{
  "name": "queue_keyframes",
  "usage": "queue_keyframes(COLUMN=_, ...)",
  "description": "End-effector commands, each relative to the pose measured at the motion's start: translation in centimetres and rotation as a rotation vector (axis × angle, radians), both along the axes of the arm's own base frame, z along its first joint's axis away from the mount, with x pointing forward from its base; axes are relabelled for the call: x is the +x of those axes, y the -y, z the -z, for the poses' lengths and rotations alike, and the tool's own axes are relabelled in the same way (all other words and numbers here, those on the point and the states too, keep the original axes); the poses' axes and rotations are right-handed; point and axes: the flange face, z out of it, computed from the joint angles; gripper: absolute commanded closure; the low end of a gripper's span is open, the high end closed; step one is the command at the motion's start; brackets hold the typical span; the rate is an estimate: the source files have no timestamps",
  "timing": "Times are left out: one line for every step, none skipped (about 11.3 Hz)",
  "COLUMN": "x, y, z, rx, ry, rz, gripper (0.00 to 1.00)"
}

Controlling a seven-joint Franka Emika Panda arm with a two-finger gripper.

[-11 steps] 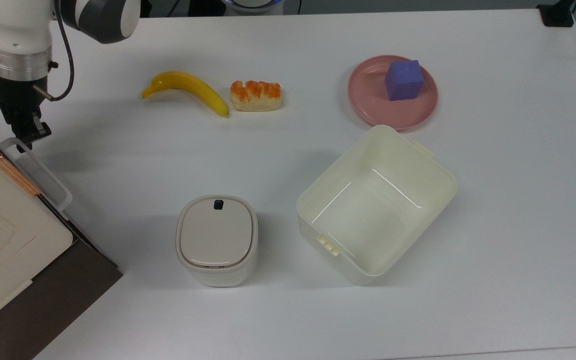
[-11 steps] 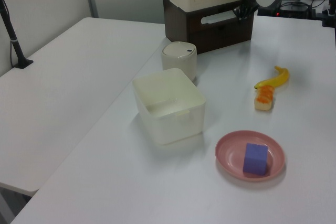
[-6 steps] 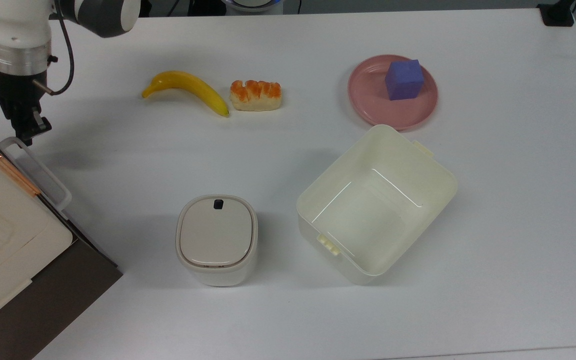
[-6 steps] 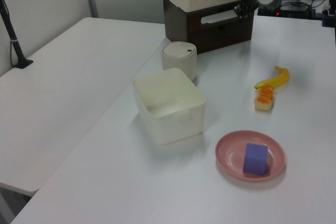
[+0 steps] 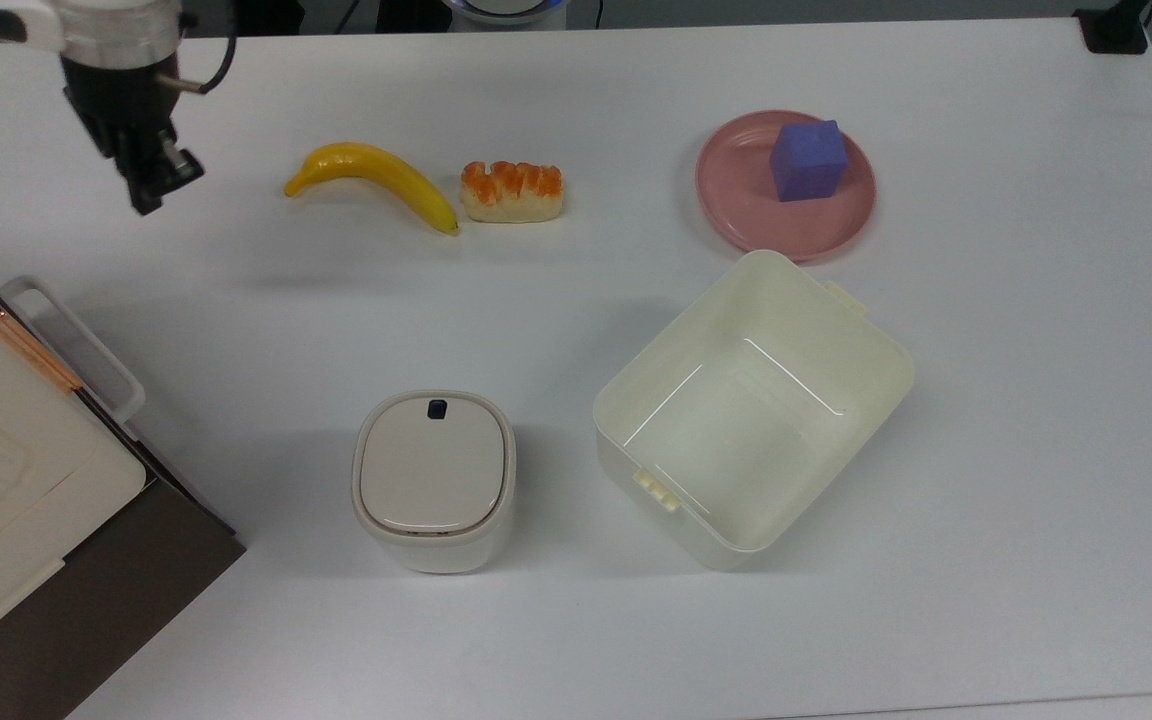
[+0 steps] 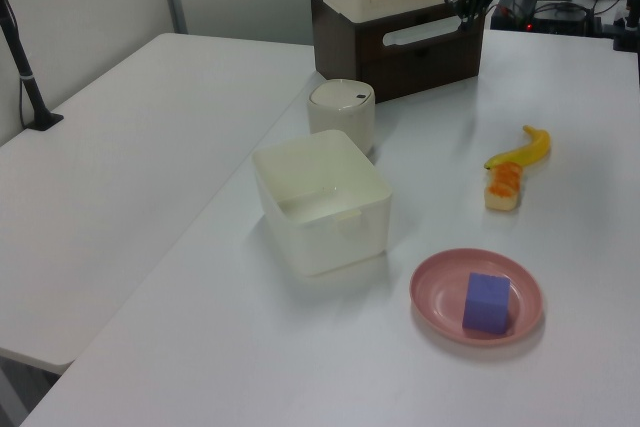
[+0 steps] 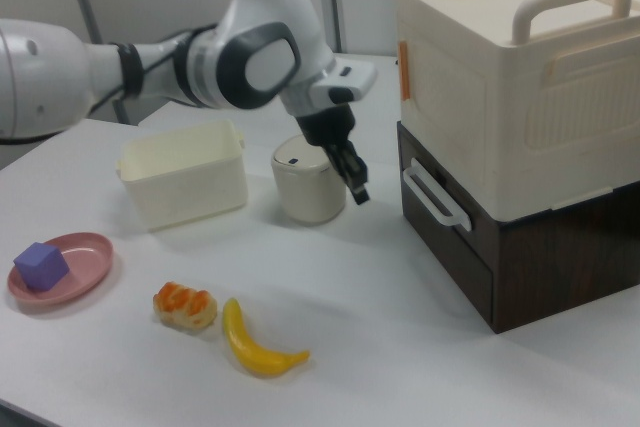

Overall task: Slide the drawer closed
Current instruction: 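Pull the gripper back away from the closed drawer and lift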

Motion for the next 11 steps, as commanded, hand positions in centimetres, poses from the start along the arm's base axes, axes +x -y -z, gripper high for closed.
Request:
queue_keyframes(x=-1.7, y=-3.5, z=-5.4, rx=0.114, ry=-0.074, rz=-0.069, gripper=1.00)
queue_keyframes(x=-2.1, y=-4.2, z=-7.0, rx=0.149, ry=-0.095, rz=-0.081, gripper=1.00)
queue_keyframes(x=-2.5, y=-5.2, z=-8.4, rx=0.182, ry=-0.118, rz=-0.089, gripper=1.00)
queue_keyframes(x=-2.7, y=-7.4, z=-9.8, rx=0.201, ry=-0.124, rz=-0.122, gripper=1.00)
queue_keyframes(x=-3.0, y=-9.3, z=-10.8, rx=0.210, ry=-0.139, rz=-0.146, gripper=1.00)
queue_keyframes(x=-3.4, y=-10.9, z=-11.4, rx=0.213, ry=-0.156, rz=-0.168, gripper=1.00)
queue_keyframes(x=-3.8, y=-12.1, z=-12.0, rx=0.212, ry=-0.162, rz=-0.189, gripper=1.00)
queue_keyframes(x=-3.9, y=-12.5, z=-12.2, rx=0.212, ry=-0.162, rz=-0.197, gripper=1.00)
queue_keyframes(x=-3.9, y=-13.2, z=-12.4, rx=0.210, ry=-0.161, rz=-0.212, gripper=1.00)
queue_keyframes(x=-4.0, y=-13.7, z=-12.6, rx=0.207, ry=-0.158, rz=-0.225, gripper=1.00)
queue_keyframes(x=-4.1, y=-13.9, z=-12.7, rx=0.204, ry=-0.162, rz=-0.253, gripper=1.00)
